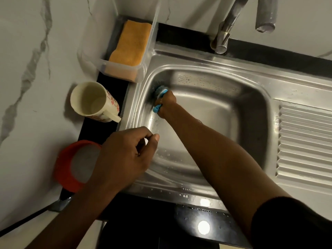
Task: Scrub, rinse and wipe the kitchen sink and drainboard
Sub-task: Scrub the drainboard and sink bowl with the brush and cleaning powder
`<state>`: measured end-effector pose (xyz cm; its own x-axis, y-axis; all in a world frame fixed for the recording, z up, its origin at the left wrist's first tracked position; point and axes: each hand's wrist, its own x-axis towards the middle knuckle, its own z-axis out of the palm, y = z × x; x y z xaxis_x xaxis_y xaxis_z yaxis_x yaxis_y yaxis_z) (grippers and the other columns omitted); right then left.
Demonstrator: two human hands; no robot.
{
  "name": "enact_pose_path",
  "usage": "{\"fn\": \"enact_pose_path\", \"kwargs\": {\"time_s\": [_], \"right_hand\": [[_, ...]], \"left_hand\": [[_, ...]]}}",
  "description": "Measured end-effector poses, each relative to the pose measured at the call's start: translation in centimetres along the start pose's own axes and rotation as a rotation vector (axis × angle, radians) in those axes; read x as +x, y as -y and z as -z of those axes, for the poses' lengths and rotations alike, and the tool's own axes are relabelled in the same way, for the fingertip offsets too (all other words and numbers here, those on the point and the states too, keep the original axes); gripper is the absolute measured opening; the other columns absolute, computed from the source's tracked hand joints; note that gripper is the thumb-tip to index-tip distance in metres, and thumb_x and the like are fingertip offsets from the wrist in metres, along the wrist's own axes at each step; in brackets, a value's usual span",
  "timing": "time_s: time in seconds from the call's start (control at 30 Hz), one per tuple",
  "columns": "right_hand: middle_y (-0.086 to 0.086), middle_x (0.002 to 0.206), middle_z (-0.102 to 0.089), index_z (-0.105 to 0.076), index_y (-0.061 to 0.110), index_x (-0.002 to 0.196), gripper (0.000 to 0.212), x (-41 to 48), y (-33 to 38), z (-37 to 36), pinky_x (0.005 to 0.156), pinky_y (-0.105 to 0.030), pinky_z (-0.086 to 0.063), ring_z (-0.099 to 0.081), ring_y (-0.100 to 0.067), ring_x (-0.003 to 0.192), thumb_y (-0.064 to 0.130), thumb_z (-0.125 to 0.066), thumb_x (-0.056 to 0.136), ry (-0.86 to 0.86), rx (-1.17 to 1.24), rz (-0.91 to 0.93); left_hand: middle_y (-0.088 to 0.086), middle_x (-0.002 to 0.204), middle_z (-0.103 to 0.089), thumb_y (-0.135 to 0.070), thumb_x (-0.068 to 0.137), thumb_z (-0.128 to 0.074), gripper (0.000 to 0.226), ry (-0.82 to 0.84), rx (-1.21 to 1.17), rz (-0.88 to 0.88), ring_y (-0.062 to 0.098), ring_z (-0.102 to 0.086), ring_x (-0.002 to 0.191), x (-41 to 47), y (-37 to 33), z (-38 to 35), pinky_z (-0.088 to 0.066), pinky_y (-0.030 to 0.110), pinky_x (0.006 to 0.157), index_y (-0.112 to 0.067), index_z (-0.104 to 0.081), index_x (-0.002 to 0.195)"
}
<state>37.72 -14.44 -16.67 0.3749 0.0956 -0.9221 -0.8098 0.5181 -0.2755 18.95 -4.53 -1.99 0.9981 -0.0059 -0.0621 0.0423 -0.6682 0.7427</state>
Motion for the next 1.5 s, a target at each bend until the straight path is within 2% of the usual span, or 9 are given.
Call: {"fn": "enact_pose_path", "kwargs": {"time_s": [0.1, 0.4, 0.63, 0.77, 0.87, 0.97, 1.07, 1.27, 1.5], "right_hand": [[0.002, 0.057, -0.042, -0.052, 0.011, 0.084, 0.027, -1.3, 0.4, 0.1, 0.034, -0.019, -0.028, -0.036, -0.006, 0.028, 0.023, -0.043, 0.107, 0.039, 0.008, 0.006], [0.000, 0.050, -0.041, -0.051, 0.012, 0.086, 0.021, -3.4, 0.9, -2.6, 0.044, -0.021, -0.034, -0.038, -0.010, 0.038, 0.008, -0.035, 0.098, -0.048, 0.297, 0.213], [0.000, 0.044, -0.040, -0.050, 0.012, 0.078, 0.029, -0.8, 0.0, 0.1, 0.036, -0.022, -0.028, -0.029, -0.009, 0.034, 0.021, -0.045, 0.104, -0.062, -0.204, 0.039], [0.002, 0.073, -0.046, -0.046, 0.019, 0.076, 0.026, -1.2, -2.5, 2.6, 0.050, -0.026, -0.041, -0.044, -0.010, 0.054, 0.020, -0.044, 0.102, 0.018, -0.616, 0.098], [0.003, 0.080, -0.053, -0.050, 0.020, 0.081, 0.031, -2.8, -5.6, 5.6, 0.058, -0.020, -0.050, -0.053, -0.007, 0.066, 0.009, -0.041, 0.108, 0.113, -0.728, 0.074], [-0.004, 0.073, -0.047, -0.049, 0.014, 0.076, 0.031, -3.3, -6.7, 7.2, 0.056, -0.025, -0.038, -0.044, -0.014, 0.060, 0.011, -0.043, 0.106, 0.184, -0.751, -0.041], [-0.008, 0.069, -0.049, -0.053, 0.007, 0.083, 0.024, -2.9, -5.2, 7.4, 0.051, -0.028, -0.035, -0.045, -0.018, 0.057, 0.021, -0.054, 0.102, 0.139, -0.882, 0.103], [-0.009, 0.103, -0.069, -0.047, 0.017, 0.133, 0.034, -5.4, 4.8, 11.2, 0.065, -0.037, -0.048, -0.069, -0.033, 0.082, 0.020, -0.058, 0.100, -0.231, -2.023, 0.960], [-0.008, 0.119, -0.073, -0.068, 0.017, 0.122, 0.023, -7.5, 12.9, 18.4, 0.085, -0.040, -0.055, -0.071, -0.032, 0.110, 0.017, -0.056, 0.102, -0.560, -2.776, 0.748]], "left_hand": [[-0.009, 0.056, -0.058, -0.043, 0.101, -0.062, 0.029, -0.012, 0.002, -0.006, 0.013, -0.060, 0.052, -0.1, -0.1, 0.2, -0.051, 0.032, 0.052, -0.024, -0.069, 0.080], [-0.011, 0.055, -0.056, -0.042, 0.102, -0.060, 0.029, -0.022, 0.005, -0.029, 0.014, -0.059, 0.052, -0.1, -0.3, 0.8, -0.048, 0.028, 0.051, -0.027, -0.064, 0.078], [-0.006, 0.053, -0.056, -0.039, 0.103, -0.061, 0.030, -0.048, -0.020, 0.024, 0.018, -0.057, 0.048, -0.3, 0.5, 1.2, -0.048, 0.039, 0.049, -0.023, -0.066, 0.078], [-0.006, 0.054, -0.055, -0.039, 0.103, -0.062, 0.029, -0.017, -0.048, 0.002, 0.017, -0.056, 0.050, 0.7, 0.2, -0.2, -0.049, 0.041, 0.051, -0.023, -0.066, 0.079], [-0.009, 0.055, -0.054, -0.038, 0.101, -0.063, 0.025, -0.004, -0.039, -0.034, 0.015, -0.056, 0.051, 1.4, -0.4, -0.7, -0.049, 0.038, 0.051, -0.023, -0.068, 0.081], [-0.013, 0.059, -0.054, -0.041, 0.101, -0.061, 0.026, 0.006, -0.013, -0.064, 0.010, -0.058, 0.056, 2.0, -0.8, -1.1, -0.047, 0.024, 0.052, -0.022, -0.070, 0.084], [-0.013, 0.057, -0.052, -0.042, 0.101, -0.059, 0.026, 0.014, -0.018, -0.076, 0.010, -0.055, 0.053, 2.2, -1.3, -1.4, -0.043, 0.023, 0.052, -0.025, -0.068, 0.083], [-0.006, 0.051, -0.053, -0.045, 0.100, -0.058, 0.033, 0.015, -0.056, -0.027, 0.016, -0.055, 0.047, 2.1, -1.4, -1.9, -0.048, 0.039, 0.050, -0.026, -0.064, 0.075], [-0.005, 0.054, -0.058, -0.047, 0.100, -0.058, 0.032, 0.013, -0.049, -0.013, 0.016, -0.058, 0.050, 1.5, -1.6, -3.2, -0.051, 0.038, 0.052, -0.027, -0.067, 0.078]]}}
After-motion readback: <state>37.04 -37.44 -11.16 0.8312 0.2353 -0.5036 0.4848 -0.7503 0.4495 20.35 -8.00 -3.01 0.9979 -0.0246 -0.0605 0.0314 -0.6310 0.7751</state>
